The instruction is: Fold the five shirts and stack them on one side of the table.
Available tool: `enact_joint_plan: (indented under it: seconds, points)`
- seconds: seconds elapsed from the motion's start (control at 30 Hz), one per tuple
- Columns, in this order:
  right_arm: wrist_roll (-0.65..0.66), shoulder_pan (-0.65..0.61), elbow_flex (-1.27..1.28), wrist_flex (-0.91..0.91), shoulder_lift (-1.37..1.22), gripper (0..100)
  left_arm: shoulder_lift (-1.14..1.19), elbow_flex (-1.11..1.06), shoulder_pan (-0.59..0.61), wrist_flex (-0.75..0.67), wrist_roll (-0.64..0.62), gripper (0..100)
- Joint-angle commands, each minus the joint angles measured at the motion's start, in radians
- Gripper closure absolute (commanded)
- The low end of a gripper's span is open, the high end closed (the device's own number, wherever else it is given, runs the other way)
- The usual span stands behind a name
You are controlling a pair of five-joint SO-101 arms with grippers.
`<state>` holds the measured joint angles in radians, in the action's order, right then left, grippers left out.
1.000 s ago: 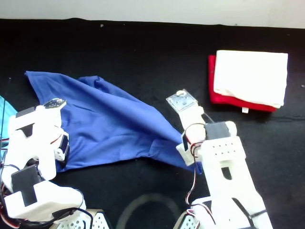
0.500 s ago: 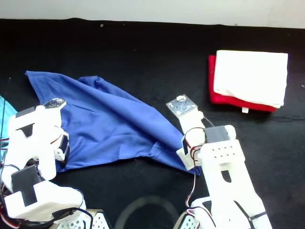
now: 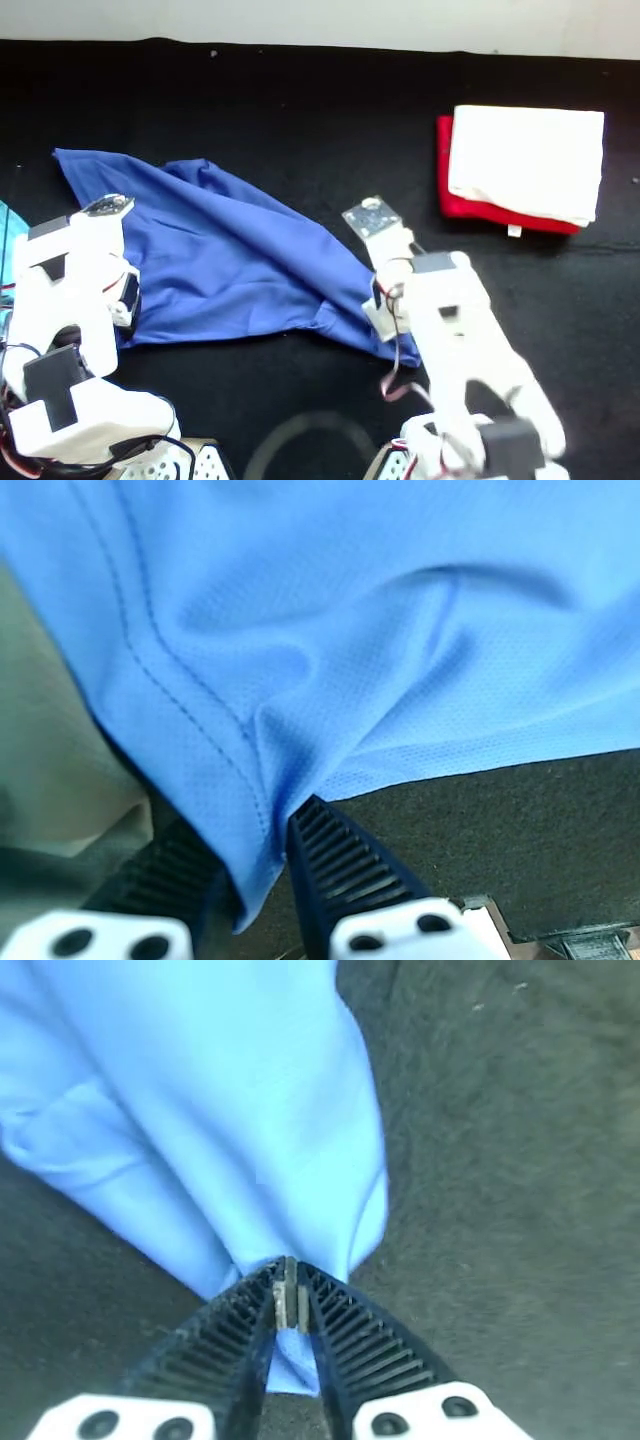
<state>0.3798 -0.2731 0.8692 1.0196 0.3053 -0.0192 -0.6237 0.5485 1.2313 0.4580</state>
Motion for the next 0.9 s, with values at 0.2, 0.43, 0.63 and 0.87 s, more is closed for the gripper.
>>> enact_joint_plan:
  seconds: [0.2,0.43,0.63,0.87]
  points:
    - [0.002,0.030,-0.565,-0.010,-0.458,98.5,-0.004,0.030,0.008,0.011,0.002,99]
    - [0.002,0.104,-1.044,0.139,-0.773,98.5,-0.004,0.030,0.008,0.011,0.002,99]
    - [0.002,0.131,-1.322,0.433,-0.831,98.5,-0.004,0.031,0.008,0.011,0.002,99]
    - [0.009,0.127,-1.488,0.719,-0.829,88.9,-0.004,0.031,0.005,0.006,0.002,99]
